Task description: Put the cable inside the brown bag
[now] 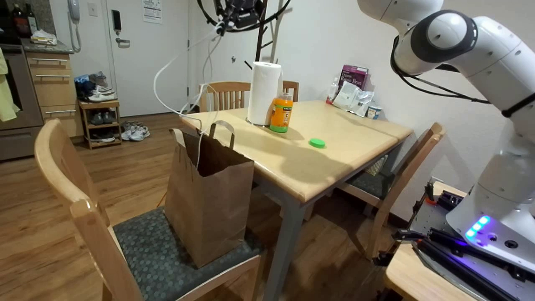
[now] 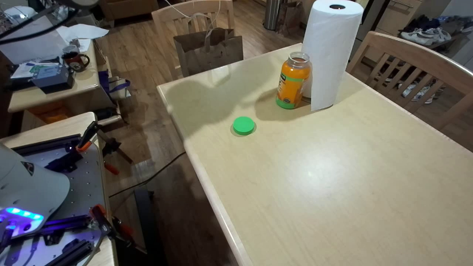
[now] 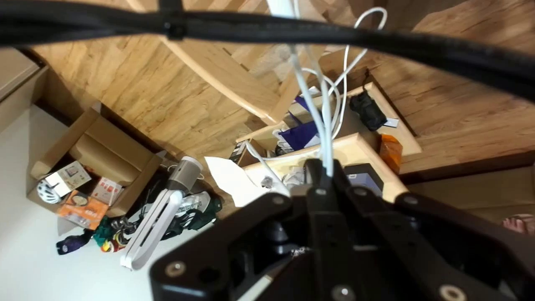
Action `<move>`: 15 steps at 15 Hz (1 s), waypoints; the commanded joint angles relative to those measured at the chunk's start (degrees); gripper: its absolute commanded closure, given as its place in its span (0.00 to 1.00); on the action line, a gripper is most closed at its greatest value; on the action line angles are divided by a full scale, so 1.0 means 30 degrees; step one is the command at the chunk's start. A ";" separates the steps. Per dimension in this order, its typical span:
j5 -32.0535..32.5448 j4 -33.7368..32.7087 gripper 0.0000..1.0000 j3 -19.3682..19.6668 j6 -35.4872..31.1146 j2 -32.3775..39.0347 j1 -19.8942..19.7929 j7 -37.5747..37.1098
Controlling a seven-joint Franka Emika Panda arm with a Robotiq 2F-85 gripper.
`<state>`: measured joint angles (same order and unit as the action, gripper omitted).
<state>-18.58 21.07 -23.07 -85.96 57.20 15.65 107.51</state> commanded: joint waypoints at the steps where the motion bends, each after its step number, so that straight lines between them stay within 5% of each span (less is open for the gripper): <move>1: -0.0117 0.0582 0.99 0.0404 0.3002 -0.0472 -0.0961 0.0131; 4: 0.0172 -0.0070 0.99 0.1088 0.4277 0.0609 -0.0934 -0.0423; 9: 0.0622 -0.0512 0.99 0.2213 0.2828 0.2935 -0.0081 -0.2630; 15: 0.1869 -0.0560 0.99 0.3394 -0.1950 0.4182 0.1139 -0.5970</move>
<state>-15.79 21.32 -14.22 -86.53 68.67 17.34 95.19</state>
